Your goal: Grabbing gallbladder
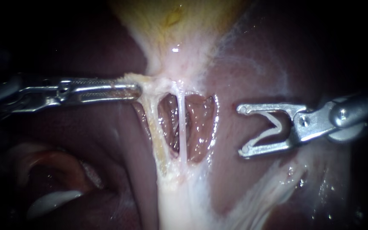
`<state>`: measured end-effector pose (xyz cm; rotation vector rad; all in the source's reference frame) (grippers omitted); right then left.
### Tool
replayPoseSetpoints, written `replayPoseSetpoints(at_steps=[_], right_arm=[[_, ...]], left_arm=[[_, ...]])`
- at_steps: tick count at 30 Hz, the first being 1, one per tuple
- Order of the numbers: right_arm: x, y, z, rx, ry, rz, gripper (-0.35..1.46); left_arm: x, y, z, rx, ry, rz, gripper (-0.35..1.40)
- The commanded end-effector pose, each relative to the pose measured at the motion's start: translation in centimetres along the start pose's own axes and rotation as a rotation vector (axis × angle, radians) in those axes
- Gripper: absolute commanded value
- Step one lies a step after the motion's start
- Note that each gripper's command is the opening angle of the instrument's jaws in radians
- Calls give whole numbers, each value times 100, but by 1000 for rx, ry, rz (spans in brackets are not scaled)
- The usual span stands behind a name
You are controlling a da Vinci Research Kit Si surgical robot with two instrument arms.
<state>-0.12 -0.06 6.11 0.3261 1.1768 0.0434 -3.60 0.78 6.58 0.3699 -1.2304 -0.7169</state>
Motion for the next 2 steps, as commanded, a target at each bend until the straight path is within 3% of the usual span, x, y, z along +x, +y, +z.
replayPoseSetpoints(at_steps=[1, 2], right_arm=[[0, 0, 0, 0, 0, 0, 49], [0, 0, 0, 0, 0, 0, 49]], left_arm=[[0, 0, 0, 0, 0, 0, -35], [0, 0, 0, 0, 0, 0, -35]])
